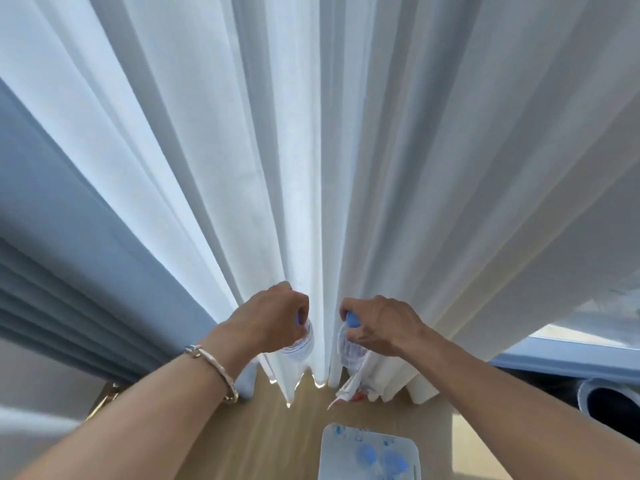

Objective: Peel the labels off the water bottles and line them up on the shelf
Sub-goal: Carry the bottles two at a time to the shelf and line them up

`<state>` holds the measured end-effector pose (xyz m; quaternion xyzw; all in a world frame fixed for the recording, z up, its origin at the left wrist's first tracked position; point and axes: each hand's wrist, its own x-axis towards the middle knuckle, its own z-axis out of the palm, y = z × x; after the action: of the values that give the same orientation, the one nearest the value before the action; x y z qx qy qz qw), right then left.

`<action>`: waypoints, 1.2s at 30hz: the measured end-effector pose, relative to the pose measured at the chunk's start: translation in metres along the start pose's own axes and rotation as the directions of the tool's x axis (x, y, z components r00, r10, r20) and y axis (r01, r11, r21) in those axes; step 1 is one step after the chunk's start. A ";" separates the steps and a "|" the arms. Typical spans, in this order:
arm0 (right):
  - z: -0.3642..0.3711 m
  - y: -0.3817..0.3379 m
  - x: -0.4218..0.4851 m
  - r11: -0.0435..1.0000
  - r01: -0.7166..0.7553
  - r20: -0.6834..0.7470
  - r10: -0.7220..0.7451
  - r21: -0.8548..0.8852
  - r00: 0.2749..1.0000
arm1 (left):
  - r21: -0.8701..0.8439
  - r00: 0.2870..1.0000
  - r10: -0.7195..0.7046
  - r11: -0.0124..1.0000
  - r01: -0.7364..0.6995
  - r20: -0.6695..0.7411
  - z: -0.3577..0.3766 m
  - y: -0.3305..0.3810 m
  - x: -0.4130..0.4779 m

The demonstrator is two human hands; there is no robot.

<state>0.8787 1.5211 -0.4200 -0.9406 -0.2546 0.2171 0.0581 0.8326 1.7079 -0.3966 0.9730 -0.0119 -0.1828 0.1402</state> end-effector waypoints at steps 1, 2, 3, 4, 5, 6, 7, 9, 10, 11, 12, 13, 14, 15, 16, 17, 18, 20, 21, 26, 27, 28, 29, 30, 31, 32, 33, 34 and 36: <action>-0.018 -0.003 -0.012 1.000 0.002 0.004 -0.002 -0.004 1.000 | 0.012 1.000 0.009 1.000 -0.009 -0.002 -0.019 0.007 -0.009; -0.036 -0.006 -0.026 1.000 0.004 0.004 -0.004 -0.010 1.000 | 0.024 1.000 0.022 0.999 -0.022 0.000 -0.038 0.015 -0.019; -0.055 -0.009 -0.039 1.000 0.006 0.000 -0.006 -0.012 1.000 | 0.040 0.999 0.039 0.998 -0.039 0.011 -0.057 0.022 -0.030; -0.073 -0.013 -0.052 1.000 0.009 -0.005 -0.009 -0.014 1.000 | 0.060 0.998 0.056 0.996 -0.058 0.036 -0.075 0.031 -0.042; -0.092 -0.018 -0.065 1.000 0.011 -0.009 -0.011 -0.020 1.000 | 0.085 0.995 0.073 0.993 -0.079 0.070 -0.092 0.040 -0.053; -0.110 -0.024 -0.077 0.999 0.011 -0.012 -0.011 -0.031 1.000 | 0.108 0.991 0.086 0.989 -0.098 0.106 -0.108 0.049 -0.064; -0.129 -0.029 -0.089 0.999 0.008 -0.019 -0.009 -0.050 1.000 | 0.128 0.986 0.097 0.985 -0.114 0.134 -0.124 0.059 -0.075; -0.168 -0.041 -0.109 0.996 0.001 -0.049 -0.005 -0.089 0.999 | 0.162 0.979 0.118 0.976 -0.145 0.166 -0.149 0.079 -0.095; -0.188 -0.047 -0.119 0.995 -0.002 -0.074 -0.005 -0.096 0.997 | 0.179 0.976 0.125 0.971 -0.157 0.180 -0.158 0.088 -0.103; -0.207 -0.052 -0.128 0.996 -0.001 -0.108 -0.009 -0.094 0.994 | 0.199 0.973 0.132 0.965 -0.170 0.191 -0.164 0.096 -0.111; -0.225 -0.057 -0.136 0.996 0.002 -0.149 -0.015 -0.087 0.989 | 0.225 0.970 0.141 0.957 -0.184 0.196 -0.169 0.104 -0.118; -0.242 -0.062 -0.143 0.997 0.009 -0.190 -0.024 -0.077 0.981 | 0.263 0.968 0.156 0.943 -0.206 0.197 -0.172 0.112 -0.123; -0.257 -0.067 -0.151 0.998 0.016 -0.226 -0.031 -0.068 0.974 | 0.300 0.966 0.174 0.927 -0.226 0.191 -0.173 0.120 -0.128; -0.270 -0.072 -0.159 0.998 0.020 -0.257 -0.034 -0.059 0.966 | 0.332 0.966 0.197 0.911 -0.244 0.170 -0.173 0.127 -0.132; -0.281 -0.076 -0.167 0.998 0.022 -0.282 -0.036 -0.052 0.959 | 0.344 0.968 0.214 0.906 -0.246 0.129 -0.174 0.134 -0.137; -0.290 -0.080 -0.174 0.999 0.024 -0.302 -0.036 -0.045 0.953 | 0.337 0.973 0.216 0.913 -0.231 0.082 -0.174 0.141 -0.141; -0.296 -0.082 -0.181 0.999 0.026 -0.320 -0.038 -0.041 0.947 | 0.323 0.976 0.214 0.922 -0.212 0.030 -0.173 0.145 -0.143; -0.302 -0.086 -0.191 0.999 0.029 -0.347 -0.039 -0.033 0.937 | 0.279 0.971 0.222 0.941 -0.189 -0.090 -0.170 0.149 -0.147; -0.303 -0.086 -0.195 0.999 0.029 -0.351 -0.036 -0.025 0.936 | 0.249 0.965 0.225 0.951 -0.186 -0.138 -0.168 0.149 -0.148; -0.292 -0.077 -0.202 0.999 0.013 -0.380 0.003 0.040 0.925 | 0.189 0.958 0.268 0.951 -0.247 -0.098 -0.166 0.156 -0.154; -0.290 -0.075 -0.202 0.999 0.006 -0.385 0.013 0.049 0.923 | 0.206 0.956 0.286 0.941 -0.268 -0.060 -0.164 0.158 -0.156; -0.288 -0.073 -0.202 0.998 -0.003 -0.388 0.027 0.062 0.921 | 0.233 0.953 0.304 0.928 -0.292 -0.016 -0.160 0.160 -0.157; -0.286 -0.070 -0.202 0.997 -0.010 -0.390 0.041 0.082 0.920 | 0.261 0.946 0.322 0.912 -0.318 0.028 -0.155 0.162 -0.158; -0.285 -0.067 -0.203 0.994 -0.012 -0.391 0.054 0.108 0.919 | 0.286 0.939 0.338 0.895 -0.343 0.066 -0.150 0.164 -0.158; -0.285 -0.065 -0.203 0.991 -0.010 -0.392 0.063 0.136 0.918 | 0.305 0.931 0.353 0.880 -0.364 0.094 -0.146 0.166 -0.158; -0.285 -0.063 -0.204 0.987 -0.003 -0.395 0.066 0.159 0.916 | 0.319 0.925 0.362 0.868 -0.380 0.114 -0.141 0.169 -0.158; -0.284 -0.062 -0.204 0.985 0.006 -0.402 0.065 0.172 0.913 | 0.333 0.918 0.374 0.856 -0.397 0.133 -0.137 0.171 -0.158; -0.284 -0.062 -0.203 0.985 0.013 -0.412 0.062 0.175 0.909 | 0.346 0.910 0.385 0.842 -0.414 0.151 -0.132 0.174 -0.158; -0.282 -0.062 -0.201 0.987 0.015 -0.431 0.057 0.161 0.901 | 0.354 0.898 0.397 0.825 -0.440 0.189 -0.120 0.176 -0.159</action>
<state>0.8180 1.4736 -0.0762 -0.9602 -0.2067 0.0228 0.1863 0.7326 1.5833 -0.1845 0.9434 -0.2687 -0.1935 -0.0193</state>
